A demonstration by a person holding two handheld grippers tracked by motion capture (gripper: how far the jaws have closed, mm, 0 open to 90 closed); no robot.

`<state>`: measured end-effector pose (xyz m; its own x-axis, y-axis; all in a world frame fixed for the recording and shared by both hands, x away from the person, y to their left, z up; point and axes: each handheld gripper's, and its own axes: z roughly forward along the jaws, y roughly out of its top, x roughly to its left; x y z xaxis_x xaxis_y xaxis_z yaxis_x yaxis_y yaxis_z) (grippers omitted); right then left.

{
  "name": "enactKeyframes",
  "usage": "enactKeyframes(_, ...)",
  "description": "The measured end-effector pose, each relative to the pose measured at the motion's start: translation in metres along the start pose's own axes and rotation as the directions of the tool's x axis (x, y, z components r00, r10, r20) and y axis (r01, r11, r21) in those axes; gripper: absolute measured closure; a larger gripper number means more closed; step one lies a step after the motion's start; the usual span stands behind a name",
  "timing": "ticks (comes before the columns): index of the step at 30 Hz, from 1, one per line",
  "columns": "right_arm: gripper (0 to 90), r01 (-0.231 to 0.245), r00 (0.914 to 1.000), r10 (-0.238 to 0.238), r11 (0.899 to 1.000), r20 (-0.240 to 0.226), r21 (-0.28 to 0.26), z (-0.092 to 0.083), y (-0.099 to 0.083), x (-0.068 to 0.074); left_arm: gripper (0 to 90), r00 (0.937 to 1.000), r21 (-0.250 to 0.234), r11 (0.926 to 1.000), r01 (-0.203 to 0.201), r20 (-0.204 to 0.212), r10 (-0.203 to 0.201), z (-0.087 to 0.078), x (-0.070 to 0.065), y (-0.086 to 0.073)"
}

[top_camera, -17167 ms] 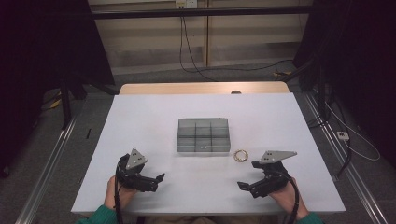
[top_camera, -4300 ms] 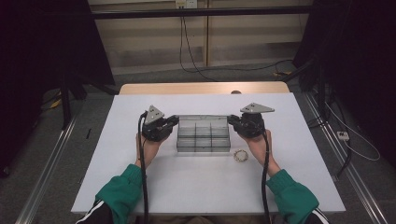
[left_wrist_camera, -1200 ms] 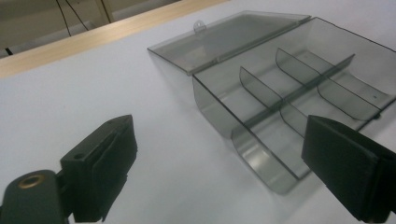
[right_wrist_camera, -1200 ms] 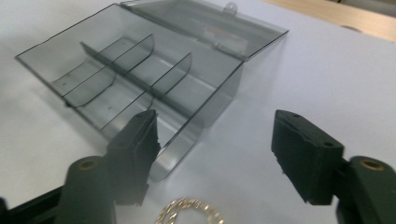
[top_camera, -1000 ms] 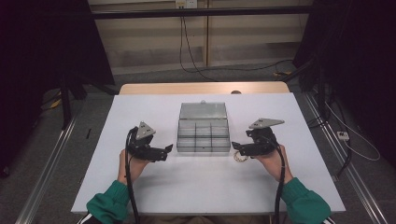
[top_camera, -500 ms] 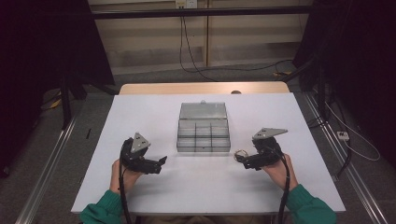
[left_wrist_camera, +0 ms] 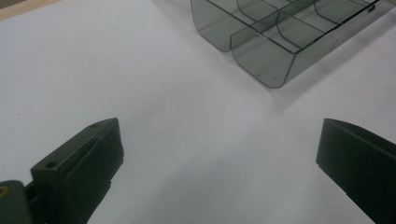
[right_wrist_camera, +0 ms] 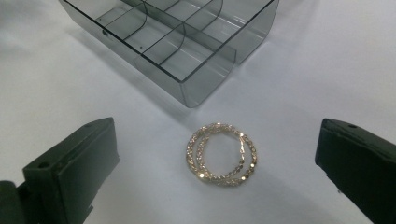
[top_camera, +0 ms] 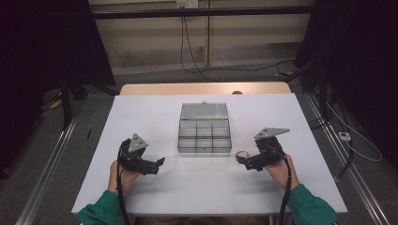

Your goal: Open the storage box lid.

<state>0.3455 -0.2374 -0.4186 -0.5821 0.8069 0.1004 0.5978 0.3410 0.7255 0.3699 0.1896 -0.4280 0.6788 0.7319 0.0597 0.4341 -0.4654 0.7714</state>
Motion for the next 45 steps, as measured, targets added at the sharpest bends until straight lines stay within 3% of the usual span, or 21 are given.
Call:
enactKeyframes(13, 0.0, -0.019, 0.9998, 0.019, 1.000, -0.004, 0.007, 0.000, -0.001, -0.005, 0.3, 0.9999, -0.009, 0.9999, 0.010, 0.007, -0.010, 0.000, 0.001, -0.001)
enactKeyframes(21, 0.0, -0.038, 0.9991, 0.038, 0.999, 0.019, 0.010, -0.002, -0.002, -0.014, 0.3, 0.9999, -0.013, 0.9998, 0.016, 0.007, -0.016, -0.001, 0.002, 0.000)
enactKeyframes(27, 0.7, -0.021, 0.9994, 0.021, 1.000, 0.028, 0.008, -0.003, 0.000, -0.014, 0.3, 0.9993, -0.019, 0.9994, 0.030, 0.024, -0.029, -0.001, 0.002, 0.000)
enactKeyframes(45, 3.1, -0.005, 0.9989, 0.004, 1.000, 0.046, 0.027, 0.001, 0.002, -0.017, 0.3, 0.9994, -0.015, 0.9994, 0.030, 0.018, -0.030, -0.002, 0.002, -0.001)
